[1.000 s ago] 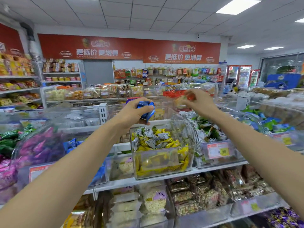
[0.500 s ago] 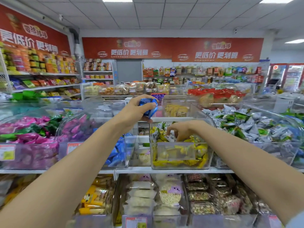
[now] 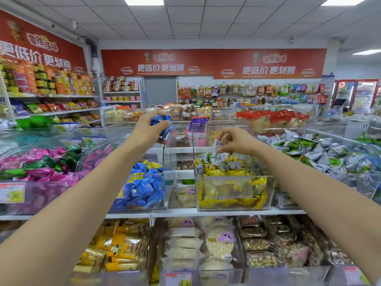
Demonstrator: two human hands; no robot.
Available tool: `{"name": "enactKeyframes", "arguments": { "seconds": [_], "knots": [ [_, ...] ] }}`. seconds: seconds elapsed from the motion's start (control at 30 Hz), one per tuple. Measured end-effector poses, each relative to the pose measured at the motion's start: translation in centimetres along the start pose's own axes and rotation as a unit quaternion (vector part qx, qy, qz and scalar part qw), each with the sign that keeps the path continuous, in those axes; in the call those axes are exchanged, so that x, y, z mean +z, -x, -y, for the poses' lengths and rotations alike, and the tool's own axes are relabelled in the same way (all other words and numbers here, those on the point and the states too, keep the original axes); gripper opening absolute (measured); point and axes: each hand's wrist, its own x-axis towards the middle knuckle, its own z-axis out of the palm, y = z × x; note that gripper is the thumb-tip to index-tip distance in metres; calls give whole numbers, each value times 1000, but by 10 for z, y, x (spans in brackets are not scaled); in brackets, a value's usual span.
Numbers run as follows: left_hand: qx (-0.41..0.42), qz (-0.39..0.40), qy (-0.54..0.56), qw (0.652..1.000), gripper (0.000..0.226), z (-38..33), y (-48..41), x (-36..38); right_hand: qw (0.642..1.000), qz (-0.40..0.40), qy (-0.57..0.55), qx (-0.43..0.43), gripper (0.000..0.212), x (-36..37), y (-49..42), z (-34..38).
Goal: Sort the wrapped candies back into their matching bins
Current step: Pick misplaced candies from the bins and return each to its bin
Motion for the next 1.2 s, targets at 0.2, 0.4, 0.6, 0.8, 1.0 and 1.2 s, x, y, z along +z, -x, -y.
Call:
{"name": "enactKeyframes", "arguments": {
  "seconds": [0.2,0.4,0.6,0.8,1.0,1.2],
  "knots": [
    [-95,74,-105,987,11,25,-6,-23,991,-39,-125,-13,29,-4,-8,21],
    [-185,172,-200,947,16,44,-8,-36,986,-21,-165,-21,26,-4,-10,45],
    [-47,110,-177,977,32,24,-19,-28,982,-10,-186,-37,25,-4,-11,67],
    [46,161,-63,984,33,-4,-22,6,982,-41,-176,-55,32,-3,-5,83],
    [-87,249,98,960,48,-14,-28,28,967,-76,-232,-75,37,-11,3,92],
    [-124,218,223,942,23,-13,-33,26,962,-38,-251,-103,27,-9,8,97]
  ]
}}
